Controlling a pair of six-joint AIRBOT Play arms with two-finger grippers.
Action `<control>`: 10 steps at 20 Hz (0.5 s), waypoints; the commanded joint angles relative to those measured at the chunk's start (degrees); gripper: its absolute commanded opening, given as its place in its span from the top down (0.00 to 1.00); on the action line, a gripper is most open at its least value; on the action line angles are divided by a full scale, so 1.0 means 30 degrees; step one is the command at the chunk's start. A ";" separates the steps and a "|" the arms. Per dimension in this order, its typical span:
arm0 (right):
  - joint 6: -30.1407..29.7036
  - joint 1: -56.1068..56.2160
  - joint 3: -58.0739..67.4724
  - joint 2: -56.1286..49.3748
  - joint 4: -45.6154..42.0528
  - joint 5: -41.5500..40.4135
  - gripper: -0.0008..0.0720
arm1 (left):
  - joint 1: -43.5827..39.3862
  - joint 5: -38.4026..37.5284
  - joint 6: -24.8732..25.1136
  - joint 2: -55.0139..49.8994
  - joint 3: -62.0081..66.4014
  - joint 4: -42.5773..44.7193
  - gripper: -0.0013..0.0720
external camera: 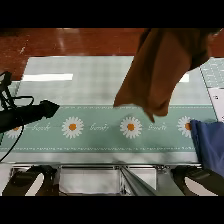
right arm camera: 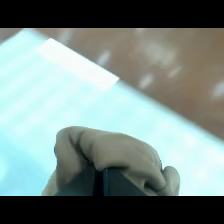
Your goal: Fold the shirts.
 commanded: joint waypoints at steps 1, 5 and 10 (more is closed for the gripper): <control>-0.0022 0.3082 -0.3679 -0.0568 0.0219 0.1348 0.96 | 0.0335 0.0488 0.0022 0.0022 -0.0007 0.0656 0.29; 0.0255 0.6076 -0.8830 -0.2368 0.1625 -0.1676 0.96 | 0.0393 0.0321 0.0007 0.0022 -0.0007 0.0627 0.29; 0.1122 0.8415 -1.1213 -0.6127 0.3621 -0.4444 0.81 | -0.0517 0.0240 0.0015 0.0015 -0.0277 0.0510 0.29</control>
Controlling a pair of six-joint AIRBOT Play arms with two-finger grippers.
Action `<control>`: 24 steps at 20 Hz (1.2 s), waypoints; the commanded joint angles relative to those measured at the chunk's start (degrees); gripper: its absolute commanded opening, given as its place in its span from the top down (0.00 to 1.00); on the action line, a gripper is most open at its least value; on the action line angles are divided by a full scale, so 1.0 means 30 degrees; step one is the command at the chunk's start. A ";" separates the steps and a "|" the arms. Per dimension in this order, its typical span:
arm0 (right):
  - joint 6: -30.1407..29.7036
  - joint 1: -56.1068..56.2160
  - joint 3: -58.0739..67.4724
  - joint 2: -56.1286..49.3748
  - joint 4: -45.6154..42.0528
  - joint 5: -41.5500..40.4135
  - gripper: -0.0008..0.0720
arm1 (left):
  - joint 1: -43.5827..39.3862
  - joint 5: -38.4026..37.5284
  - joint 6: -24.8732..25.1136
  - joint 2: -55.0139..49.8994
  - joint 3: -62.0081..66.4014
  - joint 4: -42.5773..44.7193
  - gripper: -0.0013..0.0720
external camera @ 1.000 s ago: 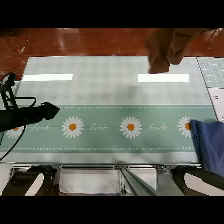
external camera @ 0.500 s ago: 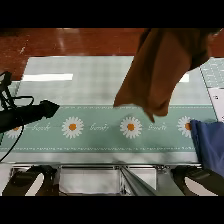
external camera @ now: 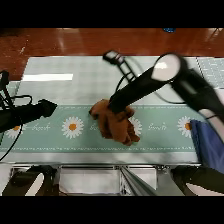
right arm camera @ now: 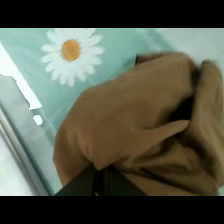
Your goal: Fold the shirts.
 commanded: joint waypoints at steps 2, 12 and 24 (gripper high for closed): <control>0.1035 0.0903 -0.1311 -0.2492 0.0539 -0.1865 0.42 | -0.0845 -0.0051 -0.0015 0.0007 -0.0576 0.0000 0.29; 0.3563 -1.3923 -0.5836 0.3971 -0.4408 -0.0182 0.43 | 0.0933 -0.1180 0.1501 -0.7730 -0.0874 -0.5260 0.29; 0.2441 -1.4127 -1.5897 0.8029 -0.0517 -0.0903 0.43 | -0.1239 -0.0291 1.0178 -1.6371 -0.0809 -1.8557 0.92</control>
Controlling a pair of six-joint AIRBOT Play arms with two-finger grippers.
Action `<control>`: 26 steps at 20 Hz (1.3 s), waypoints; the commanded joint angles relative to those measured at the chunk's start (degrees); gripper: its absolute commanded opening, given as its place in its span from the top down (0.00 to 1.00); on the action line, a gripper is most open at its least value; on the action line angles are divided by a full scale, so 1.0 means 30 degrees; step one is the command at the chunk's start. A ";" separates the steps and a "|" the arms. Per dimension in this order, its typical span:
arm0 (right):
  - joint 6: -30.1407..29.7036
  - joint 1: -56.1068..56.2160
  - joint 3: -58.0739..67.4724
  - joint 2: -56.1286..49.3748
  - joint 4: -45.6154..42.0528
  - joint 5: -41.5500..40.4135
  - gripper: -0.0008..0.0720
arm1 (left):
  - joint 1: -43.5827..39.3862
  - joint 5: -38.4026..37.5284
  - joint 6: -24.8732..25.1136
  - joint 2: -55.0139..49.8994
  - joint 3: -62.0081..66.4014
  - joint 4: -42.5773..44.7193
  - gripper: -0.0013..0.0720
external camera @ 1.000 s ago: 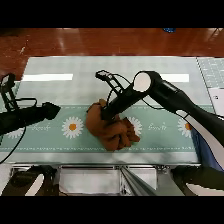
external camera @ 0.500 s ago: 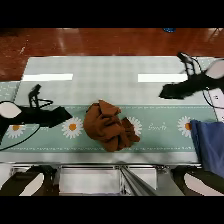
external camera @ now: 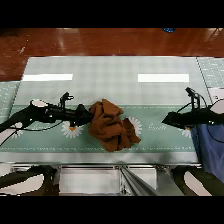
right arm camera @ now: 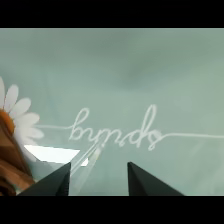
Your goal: Fold the shirts.
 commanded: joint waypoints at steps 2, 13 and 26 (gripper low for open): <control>0.0102 0.2623 -0.1989 0.0321 0.1574 0.0226 0.43 | 0.0270 -0.0328 0.2637 -0.0670 0.0022 -0.2135 0.96; -0.1632 0.9398 -0.2696 -0.3840 0.8284 -0.4488 0.43 | 0.0525 -0.0823 0.2951 -0.0670 0.0022 -0.2127 0.96; -0.2142 0.3053 1.3245 -0.1654 0.5056 0.0197 0.96 | 0.5289 -0.2907 0.0539 0.4881 0.7395 0.0634 0.96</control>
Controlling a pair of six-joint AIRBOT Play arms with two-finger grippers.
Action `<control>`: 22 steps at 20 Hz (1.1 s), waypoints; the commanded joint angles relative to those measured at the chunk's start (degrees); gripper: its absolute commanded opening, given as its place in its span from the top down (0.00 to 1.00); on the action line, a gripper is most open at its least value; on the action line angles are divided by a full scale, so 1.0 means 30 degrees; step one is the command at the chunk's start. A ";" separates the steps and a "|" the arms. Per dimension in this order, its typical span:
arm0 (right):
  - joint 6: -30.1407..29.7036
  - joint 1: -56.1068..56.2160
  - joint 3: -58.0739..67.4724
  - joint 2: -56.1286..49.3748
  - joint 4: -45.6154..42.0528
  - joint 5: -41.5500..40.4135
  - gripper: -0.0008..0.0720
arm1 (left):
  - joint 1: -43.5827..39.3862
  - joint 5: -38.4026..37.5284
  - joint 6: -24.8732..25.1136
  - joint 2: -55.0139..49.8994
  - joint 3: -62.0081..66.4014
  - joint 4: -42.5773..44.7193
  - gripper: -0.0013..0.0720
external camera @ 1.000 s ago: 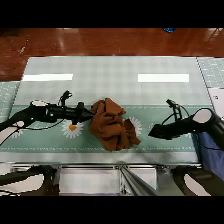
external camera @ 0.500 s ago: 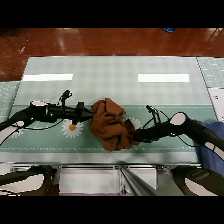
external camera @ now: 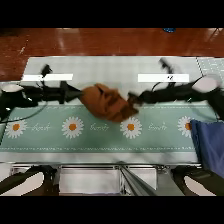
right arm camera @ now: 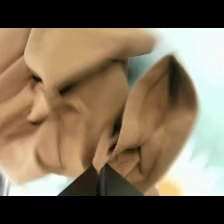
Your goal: Fold the shirts.
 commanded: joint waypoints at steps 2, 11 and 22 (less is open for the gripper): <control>0.0954 -0.4291 1.0979 0.1107 -0.2055 0.3016 0.96 | 0.2827 -0.0663 -0.2616 0.3169 0.6135 0.2747 0.96; 0.2543 -0.5748 2.0254 0.4452 -0.7504 0.5442 0.96 | 0.3577 -0.2142 -0.4102 0.8247 1.4469 0.7621 0.96; 0.3432 -0.5734 1.9052 0.7737 -0.7715 1.0010 0.96 | 0.3570 -0.8320 -0.5260 1.2633 1.4375 0.7621 0.96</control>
